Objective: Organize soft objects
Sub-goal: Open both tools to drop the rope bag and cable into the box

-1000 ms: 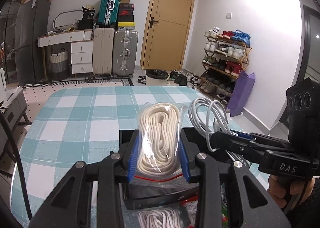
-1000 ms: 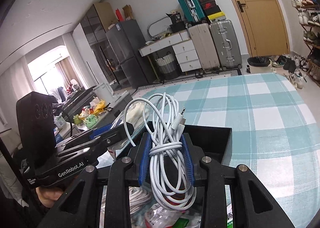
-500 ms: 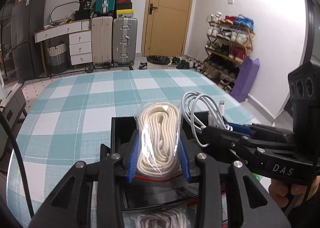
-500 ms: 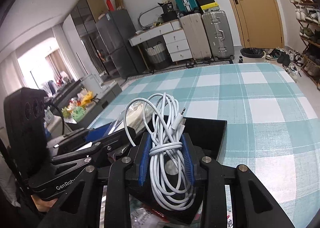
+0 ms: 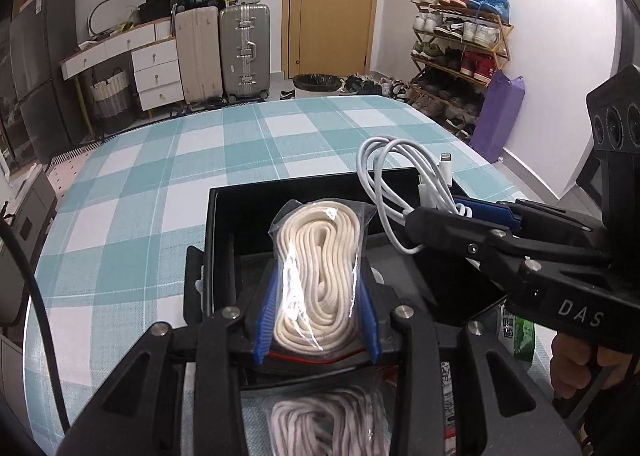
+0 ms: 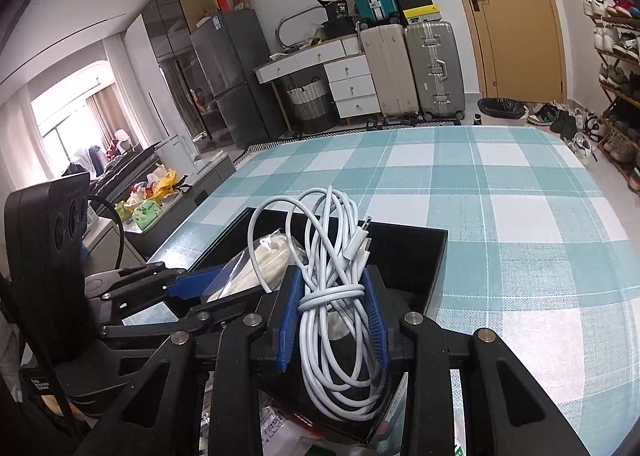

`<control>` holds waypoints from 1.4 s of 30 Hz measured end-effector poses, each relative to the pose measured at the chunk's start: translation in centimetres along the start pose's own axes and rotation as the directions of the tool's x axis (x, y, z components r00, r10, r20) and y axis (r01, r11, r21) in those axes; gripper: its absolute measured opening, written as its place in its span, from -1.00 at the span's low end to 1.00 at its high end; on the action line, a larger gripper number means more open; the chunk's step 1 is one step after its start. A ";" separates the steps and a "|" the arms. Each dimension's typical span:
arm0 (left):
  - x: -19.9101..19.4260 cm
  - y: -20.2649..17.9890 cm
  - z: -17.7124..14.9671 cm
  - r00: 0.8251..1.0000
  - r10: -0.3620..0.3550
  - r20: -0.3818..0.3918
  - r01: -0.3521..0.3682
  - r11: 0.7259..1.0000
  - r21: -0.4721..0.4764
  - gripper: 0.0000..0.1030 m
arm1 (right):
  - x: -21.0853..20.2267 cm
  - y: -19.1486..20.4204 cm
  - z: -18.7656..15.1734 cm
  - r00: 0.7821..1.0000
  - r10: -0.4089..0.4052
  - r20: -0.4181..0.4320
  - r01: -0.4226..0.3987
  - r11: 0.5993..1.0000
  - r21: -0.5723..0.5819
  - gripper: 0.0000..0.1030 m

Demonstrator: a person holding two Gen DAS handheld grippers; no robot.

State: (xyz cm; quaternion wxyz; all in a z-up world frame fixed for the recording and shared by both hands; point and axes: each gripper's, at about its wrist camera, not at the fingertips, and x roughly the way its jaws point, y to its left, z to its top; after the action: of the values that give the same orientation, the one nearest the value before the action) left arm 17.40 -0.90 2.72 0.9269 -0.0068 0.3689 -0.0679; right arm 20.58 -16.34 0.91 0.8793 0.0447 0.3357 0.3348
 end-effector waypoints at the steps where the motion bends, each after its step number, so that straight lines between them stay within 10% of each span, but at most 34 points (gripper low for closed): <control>1: 0.0 0.0 -0.1 1.000 0.002 -0.002 -0.002 1.000 -0.001 -0.33 | 0.0 0.0 0.0 1.000 0.000 0.000 0.000 1.000 -0.004 -0.40; 16: -0.7 -0.1 -0.6 1.000 -0.011 -0.009 0.011 1.000 -0.007 -0.26 | -0.2 -0.2 -0.2 1.000 0.026 -0.011 -0.026 1.000 -0.002 -0.39; 22: -2.7 0.3 -0.2 0.998 -0.024 0.057 0.026 0.999 -0.033 0.18 | -2.2 0.2 -0.1 0.999 0.031 0.032 -0.029 0.999 -0.039 0.03; 26: -4.8 1.1 0.0 0.993 -0.037 0.114 0.046 0.996 -0.082 0.90 | -4.5 0.2 -0.2 0.998 0.038 0.057 -0.034 0.998 -0.060 0.82; 28: -5.9 1.6 -0.1 0.988 -0.054 0.147 0.071 0.991 -0.114 0.94 | -5.8 0.1 -0.5 0.997 0.033 0.076 -0.029 0.998 -0.063 0.95; 42: -9.8 1.8 -3.6 0.981 -0.028 0.192 0.050 0.993 -0.107 1.00 | -10.2 0.6 -4.8 0.992 -0.120 0.037 0.125 0.967 -0.221 0.99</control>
State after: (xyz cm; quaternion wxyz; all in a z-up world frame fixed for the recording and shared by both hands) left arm 8.09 2.27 6.74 0.9547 -0.0720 0.2815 -0.0646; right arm 11.66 -22.84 3.11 0.9016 -0.0714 0.2879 0.3147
